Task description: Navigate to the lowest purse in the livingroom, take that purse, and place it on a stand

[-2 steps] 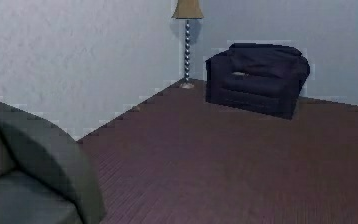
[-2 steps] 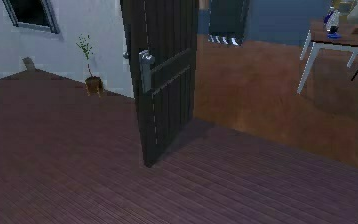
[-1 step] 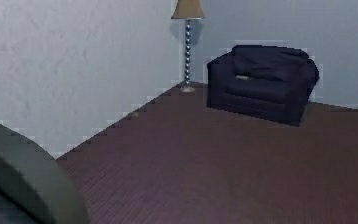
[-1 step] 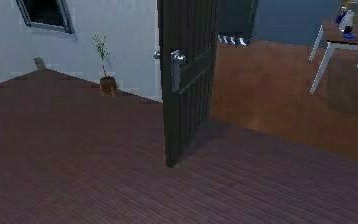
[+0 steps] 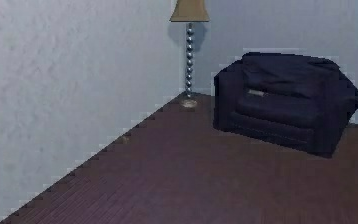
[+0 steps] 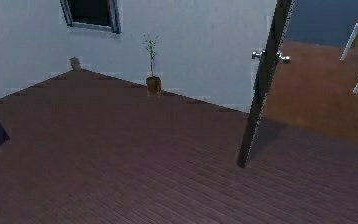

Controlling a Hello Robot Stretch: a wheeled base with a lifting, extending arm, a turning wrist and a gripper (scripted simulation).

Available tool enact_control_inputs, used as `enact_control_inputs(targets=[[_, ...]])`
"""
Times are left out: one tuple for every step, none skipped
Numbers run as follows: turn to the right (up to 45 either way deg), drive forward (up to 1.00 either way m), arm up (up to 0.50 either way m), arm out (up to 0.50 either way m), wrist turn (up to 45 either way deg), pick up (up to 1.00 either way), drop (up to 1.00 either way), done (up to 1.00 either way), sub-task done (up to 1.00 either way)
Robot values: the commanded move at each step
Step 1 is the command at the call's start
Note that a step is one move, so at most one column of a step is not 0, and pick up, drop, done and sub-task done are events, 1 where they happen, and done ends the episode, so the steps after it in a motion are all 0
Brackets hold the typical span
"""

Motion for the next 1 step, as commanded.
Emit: enact_control_inputs(targets=[[27.0, 0.00, 0.00, 0.00, 0.0, 0.00, 0.00, 0.00, 0.00]])
